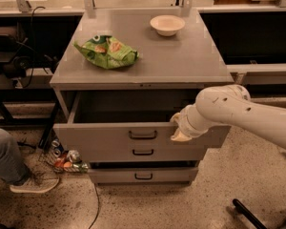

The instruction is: Open top drawer

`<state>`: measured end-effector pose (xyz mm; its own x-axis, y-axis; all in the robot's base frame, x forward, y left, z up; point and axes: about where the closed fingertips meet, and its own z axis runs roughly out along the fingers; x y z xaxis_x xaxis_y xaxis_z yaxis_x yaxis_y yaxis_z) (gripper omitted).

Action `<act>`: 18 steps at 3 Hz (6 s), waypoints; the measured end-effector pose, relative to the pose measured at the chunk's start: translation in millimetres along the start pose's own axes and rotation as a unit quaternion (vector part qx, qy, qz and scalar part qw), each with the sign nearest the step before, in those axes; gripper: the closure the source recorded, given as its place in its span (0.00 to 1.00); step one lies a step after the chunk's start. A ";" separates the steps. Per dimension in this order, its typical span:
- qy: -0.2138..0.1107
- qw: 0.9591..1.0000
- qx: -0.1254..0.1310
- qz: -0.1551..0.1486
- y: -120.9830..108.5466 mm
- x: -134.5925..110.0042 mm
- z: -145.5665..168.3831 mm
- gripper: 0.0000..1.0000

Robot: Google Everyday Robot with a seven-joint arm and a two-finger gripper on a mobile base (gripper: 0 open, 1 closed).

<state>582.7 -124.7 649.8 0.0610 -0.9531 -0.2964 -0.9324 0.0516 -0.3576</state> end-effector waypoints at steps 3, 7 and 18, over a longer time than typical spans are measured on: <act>0.004 1.000 -0.002 -0.002 1.5 -0.9 0.4 0.00; 0.084 0.991 -0.103 0.028 34.8 24.1 -14.7 0.13; 0.071 0.984 -0.117 0.113 130.1 35.1 -53.4 0.39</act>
Offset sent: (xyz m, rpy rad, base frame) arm 0.0000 0.0000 0.0000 0.0000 0.0001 0.0001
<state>444.5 -167.3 640.2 -0.1927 -0.9582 -0.2113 -0.9740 0.2129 -0.0777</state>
